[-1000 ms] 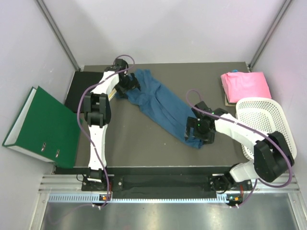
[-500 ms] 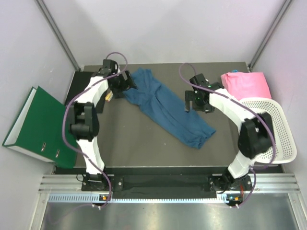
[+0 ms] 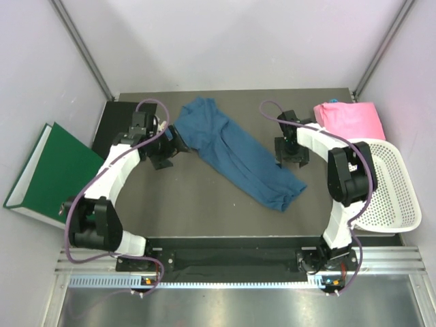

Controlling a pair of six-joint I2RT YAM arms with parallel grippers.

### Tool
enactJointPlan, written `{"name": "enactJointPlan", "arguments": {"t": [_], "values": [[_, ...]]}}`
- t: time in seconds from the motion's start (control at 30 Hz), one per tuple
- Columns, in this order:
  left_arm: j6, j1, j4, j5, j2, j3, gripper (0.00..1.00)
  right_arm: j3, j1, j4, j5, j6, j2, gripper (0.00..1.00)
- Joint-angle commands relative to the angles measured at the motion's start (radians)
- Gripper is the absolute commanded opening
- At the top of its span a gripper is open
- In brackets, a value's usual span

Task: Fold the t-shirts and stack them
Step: Rotate the tshirt 90 degrees

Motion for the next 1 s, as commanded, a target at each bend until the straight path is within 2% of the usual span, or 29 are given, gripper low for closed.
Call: {"name": "enactJointPlan", "arguments": {"t": [0.0, 0.2, 0.23, 0.27, 0.33, 0.37, 0.47, 0.6, 0.83, 0.93, 0.97], "values": [[-0.036, -0.003, -0.023, -0.042, -0.107, -0.054, 0.99, -0.061, -0.008, 0.048, -0.071, -0.043, -0.058, 0.70], [-0.076, -0.004, -0.031, -0.060, -0.160, -0.092, 0.99, -0.137, -0.008, 0.045, -0.149, -0.048, -0.074, 0.69], [-0.082, -0.009, -0.029, -0.066, -0.161, -0.097, 0.99, -0.144, -0.008, 0.042, -0.164, -0.049, -0.079, 0.65], [-0.093, -0.009, -0.025, -0.071, -0.160, -0.105, 0.99, -0.154, -0.008, 0.040, -0.177, -0.051, -0.082, 0.53], [-0.103, -0.012, -0.020, -0.092, -0.148, -0.106, 0.99, -0.180, -0.008, 0.041, -0.230, -0.055, -0.096, 0.36], [-0.116, -0.013, -0.015, -0.103, -0.135, -0.103, 0.99, -0.187, -0.008, 0.040, -0.246, -0.057, -0.102, 0.23], [-0.125, -0.015, 0.002, -0.137, -0.082, -0.082, 0.99, -0.229, -0.006, 0.037, -0.316, -0.046, -0.133, 0.10], [-0.114, -0.017, 0.009, -0.158, 0.055, -0.007, 0.99, -0.293, 0.009, 0.026, -0.397, -0.026, -0.183, 0.08], [-0.097, -0.041, 0.026, -0.172, 0.343, 0.243, 0.99, -0.355, 0.110, -0.023, -0.526, 0.026, -0.291, 0.08], [-0.091, -0.058, 0.015, -0.166, 0.484, 0.372, 0.99, -0.358, 0.188, -0.035, -0.555, 0.063, -0.326, 0.12], [-0.088, -0.063, 0.009, -0.169, 0.553, 0.404, 0.99, -0.355, 0.207, -0.038, -0.562, 0.073, -0.332, 0.24]]}}
